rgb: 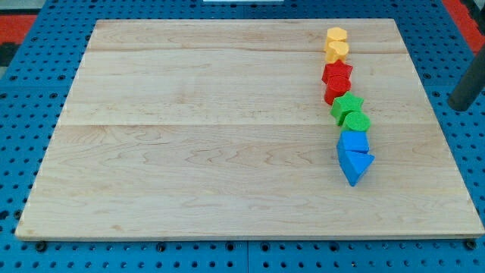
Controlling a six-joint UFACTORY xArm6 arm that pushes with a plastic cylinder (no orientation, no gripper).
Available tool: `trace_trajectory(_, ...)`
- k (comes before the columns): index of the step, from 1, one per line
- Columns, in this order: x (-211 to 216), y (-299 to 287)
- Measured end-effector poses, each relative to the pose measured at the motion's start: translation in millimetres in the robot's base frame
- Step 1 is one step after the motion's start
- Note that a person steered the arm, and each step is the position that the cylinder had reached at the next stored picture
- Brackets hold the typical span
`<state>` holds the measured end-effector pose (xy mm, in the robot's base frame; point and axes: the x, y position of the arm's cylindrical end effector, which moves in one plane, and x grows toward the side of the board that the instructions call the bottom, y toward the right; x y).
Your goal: Move the red blocks to the left side of the board
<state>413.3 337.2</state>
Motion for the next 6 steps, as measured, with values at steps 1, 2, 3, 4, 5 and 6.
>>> trace_trajectory(1, 0, 2)
trace_trajectory(2, -1, -5)
trace_trajectory(3, -6, -49)
trace_trajectory(4, -27, -87)
trace_trajectory(5, -34, -86)
trace_trajectory(6, -49, -86)
